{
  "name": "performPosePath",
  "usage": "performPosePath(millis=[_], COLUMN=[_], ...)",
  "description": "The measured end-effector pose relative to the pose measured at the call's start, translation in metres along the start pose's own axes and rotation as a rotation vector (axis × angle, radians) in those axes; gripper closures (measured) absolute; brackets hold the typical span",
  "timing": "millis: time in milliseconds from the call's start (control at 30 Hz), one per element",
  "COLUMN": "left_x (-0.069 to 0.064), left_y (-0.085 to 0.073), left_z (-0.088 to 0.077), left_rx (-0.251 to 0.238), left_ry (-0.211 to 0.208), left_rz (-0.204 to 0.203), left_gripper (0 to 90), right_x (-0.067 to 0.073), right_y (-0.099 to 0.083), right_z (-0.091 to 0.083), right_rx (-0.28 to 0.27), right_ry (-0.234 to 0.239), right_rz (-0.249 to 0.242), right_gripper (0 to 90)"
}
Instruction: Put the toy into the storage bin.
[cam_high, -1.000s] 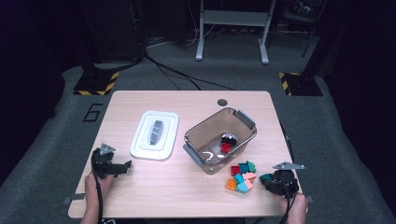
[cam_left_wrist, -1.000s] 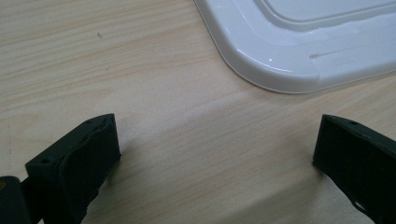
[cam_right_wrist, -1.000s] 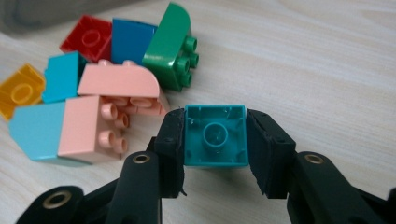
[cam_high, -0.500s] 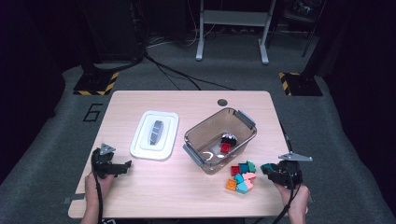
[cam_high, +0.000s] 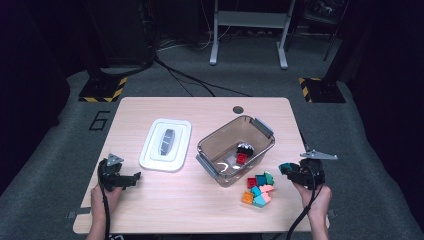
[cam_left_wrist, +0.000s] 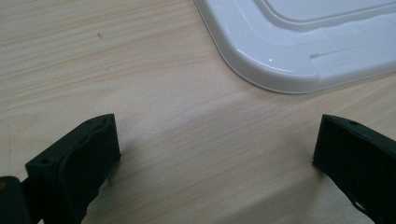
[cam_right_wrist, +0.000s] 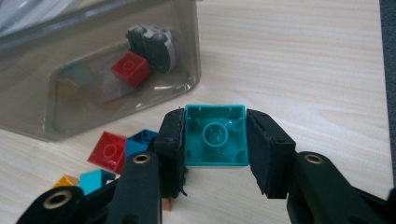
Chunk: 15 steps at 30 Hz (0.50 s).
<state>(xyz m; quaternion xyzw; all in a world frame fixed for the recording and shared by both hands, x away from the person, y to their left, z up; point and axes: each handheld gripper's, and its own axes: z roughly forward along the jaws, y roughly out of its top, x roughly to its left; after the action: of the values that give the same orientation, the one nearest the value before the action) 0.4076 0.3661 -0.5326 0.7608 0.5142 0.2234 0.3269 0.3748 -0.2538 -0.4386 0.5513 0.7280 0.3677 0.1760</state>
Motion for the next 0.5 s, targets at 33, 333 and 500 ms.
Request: performPosePath(millis=[33,333,500], left_x=[0.000,0.000,0.000], left_y=[0.000,0.000,0.000], left_z=[0.000,0.000,0.000], left_rx=[0.000,0.000,-0.001], left_ry=[0.000,0.000,0.000], left_rz=[0.000,0.000,0.000], left_gripper=[0.3,0.2,0.2], right_x=[0.000,-0.002,0.002], right_y=[0.002,0.023,0.033], right_z=[-0.001,0.004,0.001], right_rx=[-0.003,-0.008,-0.020], right_ry=[-0.001,0.001,-0.007], right_rz=[0.003,0.012,-0.001], right_gripper=[59.6,59.6,59.6])
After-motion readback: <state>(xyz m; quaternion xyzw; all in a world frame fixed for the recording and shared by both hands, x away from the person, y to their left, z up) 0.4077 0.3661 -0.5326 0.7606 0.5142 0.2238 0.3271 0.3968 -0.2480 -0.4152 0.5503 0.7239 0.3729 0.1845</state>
